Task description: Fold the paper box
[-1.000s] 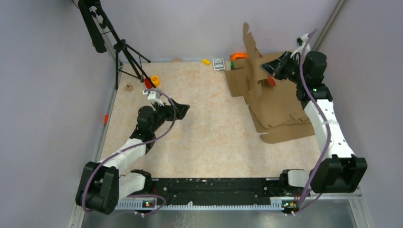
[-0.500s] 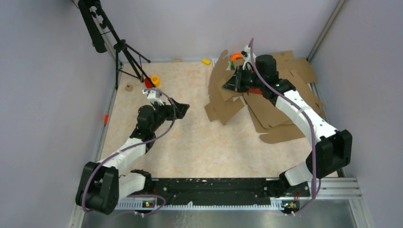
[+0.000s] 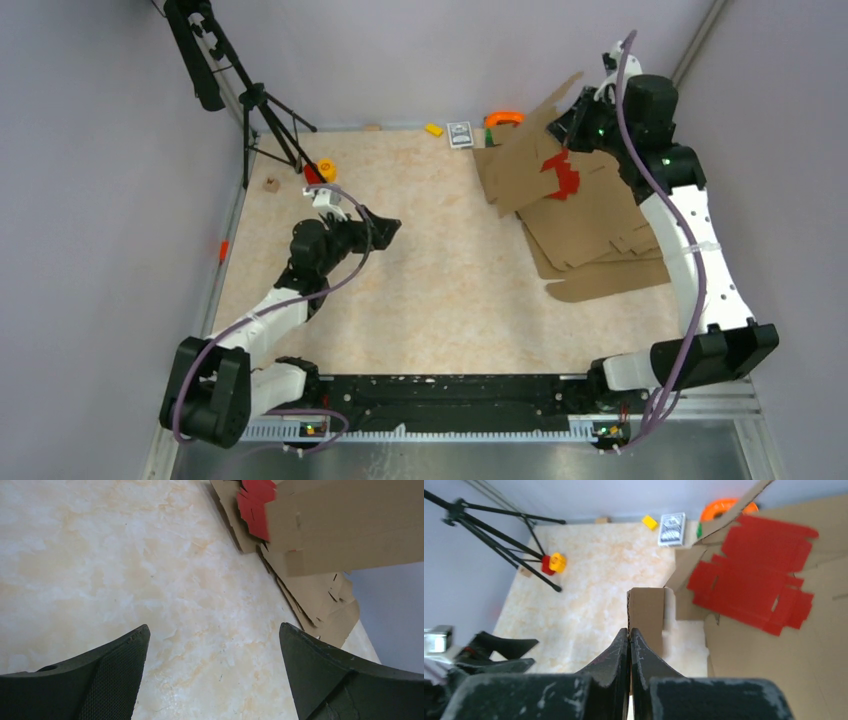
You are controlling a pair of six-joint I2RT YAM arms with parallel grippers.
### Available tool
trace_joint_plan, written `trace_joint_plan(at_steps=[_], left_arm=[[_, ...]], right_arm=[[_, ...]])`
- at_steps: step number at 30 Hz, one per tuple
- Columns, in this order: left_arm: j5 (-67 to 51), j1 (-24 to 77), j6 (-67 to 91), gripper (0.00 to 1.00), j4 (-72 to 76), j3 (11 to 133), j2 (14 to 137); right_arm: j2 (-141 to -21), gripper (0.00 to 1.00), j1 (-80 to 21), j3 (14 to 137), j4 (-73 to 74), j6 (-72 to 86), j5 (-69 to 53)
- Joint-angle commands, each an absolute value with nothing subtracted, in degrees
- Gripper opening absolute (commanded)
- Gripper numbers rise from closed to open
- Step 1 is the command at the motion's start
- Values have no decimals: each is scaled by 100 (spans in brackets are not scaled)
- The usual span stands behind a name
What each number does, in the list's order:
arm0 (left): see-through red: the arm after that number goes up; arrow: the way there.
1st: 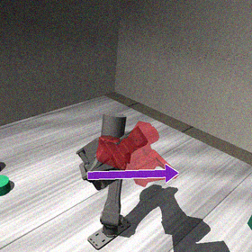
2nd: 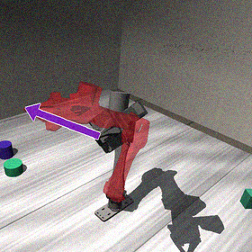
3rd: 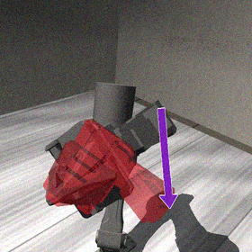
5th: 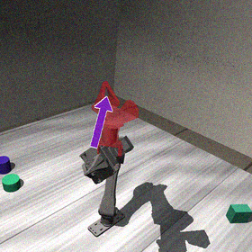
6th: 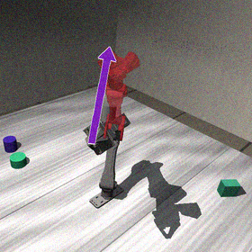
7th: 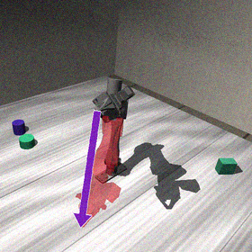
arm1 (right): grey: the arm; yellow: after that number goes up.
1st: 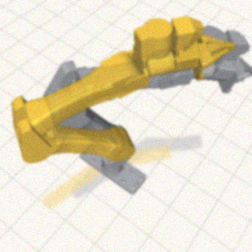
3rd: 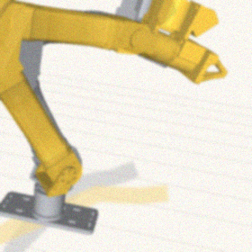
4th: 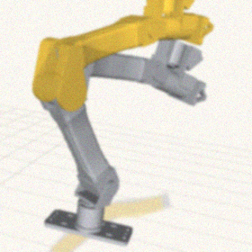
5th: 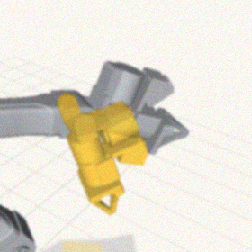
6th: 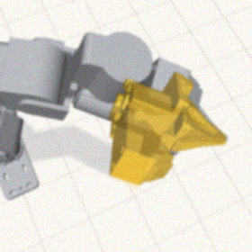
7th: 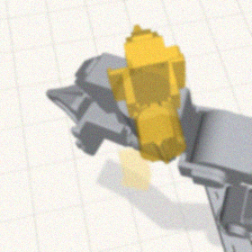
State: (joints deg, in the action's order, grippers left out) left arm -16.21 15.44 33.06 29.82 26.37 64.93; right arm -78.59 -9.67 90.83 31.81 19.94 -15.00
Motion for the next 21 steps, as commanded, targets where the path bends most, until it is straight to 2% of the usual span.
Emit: trace_joint_plan(at_steps=[1,4,8,9,13,16,18,21], left_arm=[[-1781,1581,3329,99,3199,2863,6602],[-1814,1590,3340,99,3199,2890,6659],[-1714,1597,3324,99,3077,2954,6703],[-1638,1599,3304,99,3005,2975,6720],[-1222,1600,3260,99,2544,3099,6810],[-627,1587,3333,99,1934,3272,6935],[-447,1573,3382,99,1662,3384,7058],[-780,1564,3356,99,1677,3526,7416]], right_arm=[[-8094,0,-1259,10273,3829,1612,-1752],[-8768,0,-2343,11127,4606,1097,-504],[-9675,0,-3195,11440,4814,1031,-650],[-9940,6,-3390,11500,4902,998,-625],[-10974,41,-3935,11775,5265,833,-805],[-10944,62,-3977,11174,4747,939,-1038],[-10662,72,-3935,10626,4300,1000,-928],[-10237,73,-3607,9928,3864,1123,-943]])
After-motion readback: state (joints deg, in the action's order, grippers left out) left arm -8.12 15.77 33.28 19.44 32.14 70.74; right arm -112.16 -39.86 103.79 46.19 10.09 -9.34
